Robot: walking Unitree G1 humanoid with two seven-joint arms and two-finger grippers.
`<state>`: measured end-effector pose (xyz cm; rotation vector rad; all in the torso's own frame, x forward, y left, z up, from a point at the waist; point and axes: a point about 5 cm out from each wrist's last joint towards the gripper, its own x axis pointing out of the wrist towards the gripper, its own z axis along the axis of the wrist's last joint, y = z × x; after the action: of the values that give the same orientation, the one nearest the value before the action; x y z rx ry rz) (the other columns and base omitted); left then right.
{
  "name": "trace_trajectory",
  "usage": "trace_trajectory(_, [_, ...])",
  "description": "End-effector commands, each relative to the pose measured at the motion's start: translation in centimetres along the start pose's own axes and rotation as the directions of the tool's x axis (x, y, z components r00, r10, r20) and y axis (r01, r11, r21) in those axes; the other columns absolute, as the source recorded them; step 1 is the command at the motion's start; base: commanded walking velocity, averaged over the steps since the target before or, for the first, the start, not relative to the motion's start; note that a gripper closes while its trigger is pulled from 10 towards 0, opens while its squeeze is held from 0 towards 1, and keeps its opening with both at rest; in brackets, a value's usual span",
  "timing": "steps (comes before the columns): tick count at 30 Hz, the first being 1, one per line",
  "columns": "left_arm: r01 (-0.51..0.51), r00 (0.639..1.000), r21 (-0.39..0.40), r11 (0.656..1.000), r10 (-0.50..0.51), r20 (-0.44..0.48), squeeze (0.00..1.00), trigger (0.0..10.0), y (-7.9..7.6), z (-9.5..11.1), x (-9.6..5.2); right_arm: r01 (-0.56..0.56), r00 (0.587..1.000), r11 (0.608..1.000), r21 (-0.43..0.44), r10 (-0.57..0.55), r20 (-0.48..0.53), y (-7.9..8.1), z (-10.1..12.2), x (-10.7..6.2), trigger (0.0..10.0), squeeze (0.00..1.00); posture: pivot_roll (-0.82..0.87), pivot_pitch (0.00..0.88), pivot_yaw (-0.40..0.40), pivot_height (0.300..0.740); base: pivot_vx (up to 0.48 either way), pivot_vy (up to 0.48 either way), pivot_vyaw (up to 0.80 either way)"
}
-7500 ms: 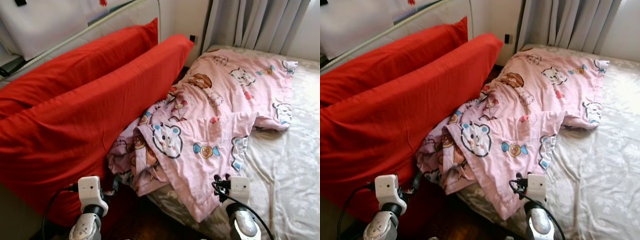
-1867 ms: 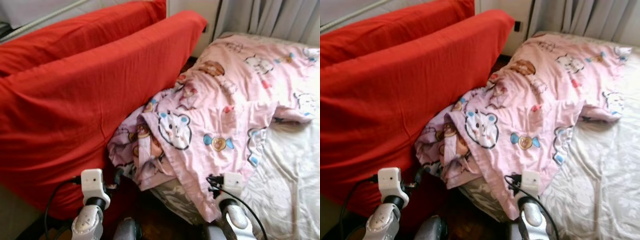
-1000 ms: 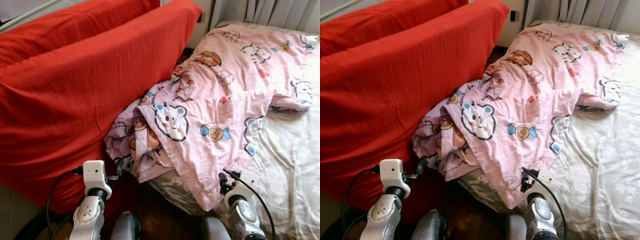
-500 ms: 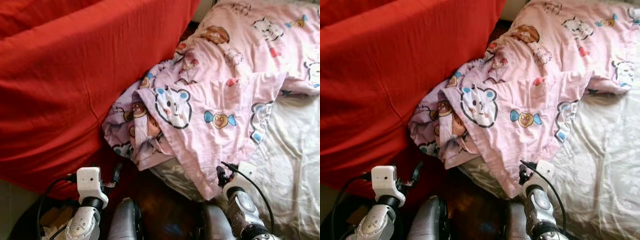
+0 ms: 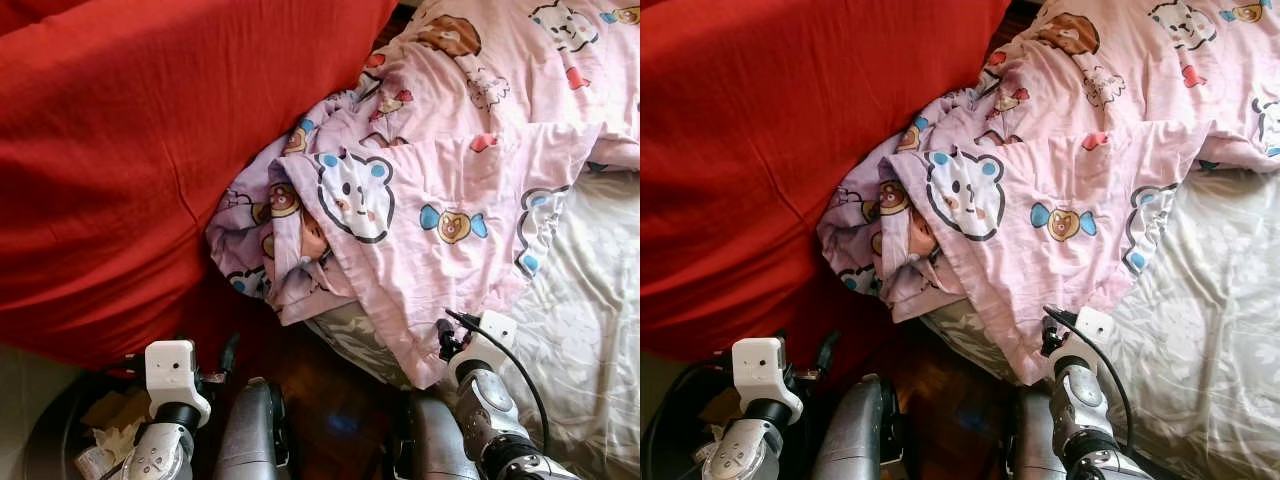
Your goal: Clean up the room
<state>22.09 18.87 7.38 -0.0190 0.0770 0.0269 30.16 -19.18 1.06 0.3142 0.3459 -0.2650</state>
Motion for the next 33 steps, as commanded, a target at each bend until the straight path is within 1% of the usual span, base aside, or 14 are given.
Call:
trace_trajectory(1, [-0.009, 1.000, 0.016, 1.000, 0.010, -0.029, 0.00, 10.0, 0.2, -0.4, -0.5, 0.032, 0.999, 0.999, 0.016, -0.032, -0.028, -1.0, -1.3, -0.7, 10.0, 1.00, 0.06, 0.347, 0.053, 0.626, 0.000, 0.000, 0.00])
trace_trajectory(5, [-0.008, 0.999, 0.013, 1.000, 0.008, -0.032, 0.00, 10.0, 0.1, -0.4, -0.5, 0.036, 0.999, 0.999, 0.017, -0.035, -0.036, -1.2, -1.7, -0.9, 10.0, 1.00, 0.05, 0.347, 0.053, 0.626, 0.000, 0.000, 0.00])
trace_trajectory(6, [-0.007, 0.999, 0.012, 1.000, 0.007, -0.034, 0.00, 10.0, 0.0, -0.4, -0.5, 0.040, 0.998, 0.999, 0.018, -0.040, -0.043, -1.3, -1.9, -1.0, 10.0, 0.91, 0.05, 0.347, 0.053, 0.626, 0.000, 0.000, 0.00])
trace_trajectory(7, [-0.004, 0.999, 0.011, 1.000, 0.005, -0.037, 0.00, 10.0, -0.1, -0.4, -0.5, 0.047, 0.997, 0.999, 0.022, -0.046, -0.055, -1.5, -2.2, -1.1, 10.0, 0.59, 0.05, 0.347, 0.053, 0.626, 0.000, 0.000, 0.00])
trace_trajectory(8, [-0.004, 0.999, 0.011, 1.000, 0.005, -0.037, 0.00, 10.0, -0.1, -0.4, -0.5, 0.047, 0.997, 0.999, 0.022, -0.046, -0.055, -1.5, -2.2, -1.1, 10.0, 0.59, 0.05, 0.347, 0.053, 0.626, 0.000, 0.000, 0.00])
trace_trajectory(9, [-0.003, 0.999, 0.010, 1.000, 0.003, -0.040, 0.00, 10.0, -0.1, -0.5, -0.6, 0.044, 0.997, 0.999, 0.026, -0.042, -0.068, -1.5, -2.5, -1.2, 10.0, 0.00, 0.05, 0.347, 0.053, 0.626, 0.000, 0.000, 0.00])
trace_trajectory(17, [-0.003, 0.999, 0.013, 1.000, 0.004, -0.046, 0.00, 10.0, -0.1, -0.5, -0.6, -0.004, 0.994, 0.999, 0.043, 0.008, -0.113, -0.4, -2.8, -1.1, 10.0, 0.00, 0.05, 0.353, 0.055, 0.626, 0.000, 0.000, 0.00])
trace_trajectory(19, [-0.004, 0.999, 0.013, 1.000, 0.004, -0.047, 0.00, 10.0, -0.1, -0.5, -0.7, -0.062, 0.989, 0.997, 0.048, 0.068, -0.134, 0.4, -3.0, -1.0, 10.0, 0.00, 0.05, 0.355, 0.055, 0.626, 0.000, 0.000, 0.00])
trace_trajectory(21, [-0.003, 0.999, 0.014, 1.000, 0.004, -0.047, 0.00, 10.0, -0.1, -0.4, -0.7, -0.085, 0.986, 0.996, 0.038, 0.090, -0.139, 0.8, -3.1, -1.0, 10.0, 0.00, 0.05, 0.355, 0.055, 0.626, 0.000, 0.000, 0.00])
trace_trajectory(26, [-0.006, 0.999, 0.013, 1.000, 0.007, -0.049, 0.00, 10.0, 0.0, -0.5, -0.7, -0.082, 0.985, 0.996, 0.024, 0.084, -0.153, 0.7, -3.1, -1.0, 10.0, 0.00, 0.05, 0.363, 0.050, 0.626, 0.000, 0.000, 0.00])
trace_trajectory(27, [-0.006, 0.999, 0.012, 1.000, 0.007, -0.052, 0.00, 10.0, 0.0, -0.5, -0.8, -0.077, 0.984, 0.997, 0.013, 0.078, -0.159, 0.5, -3.2, -1.0, 8.0, 0.00, 0.05, 0.365, 0.047, 0.626, 0.000, 0.000, 0.00])
trace_trajectory(28, [-0.007, 0.999, 0.011, 1.000, 0.007, -0.054, 0.00, 10.0, -0.1, -0.6, -0.9, -0.073, 0.984, 0.997, 0.005, 0.073, -0.163, 0.3, -3.2, -1.0, 5.4, 0.00, 0.05, 0.367, 0.045, 0.626, 0.000, 0.000, 0.00])
trace_trajectory(29, [-0.007, 0.998, 0.009, 1.000, 0.008, -0.055, 0.00, 10.0, -0.1, -0.6, -0.9, -0.072, 0.984, 0.997, 0.005, 0.072, -0.163, 0.2, -3.3, -1.1, 0.0, 0.00, 0.05, 0.368, 0.044, 0.626, 0.000, 0.000, 0.00])
trace_trajectory(33, [-0.006, 0.998, -0.003, 1.000, 0.006, -0.062, 0.00, 10.0, -0.5, -0.8, -1.1, -0.071, 0.983, 0.997, -0.001, 0.070, -0.168, -0.1, -3.3, -1.1, 0.0, 0.00, 0.04, 0.375, 0.035, 0.626, 0.000, 0.000, 0.00])
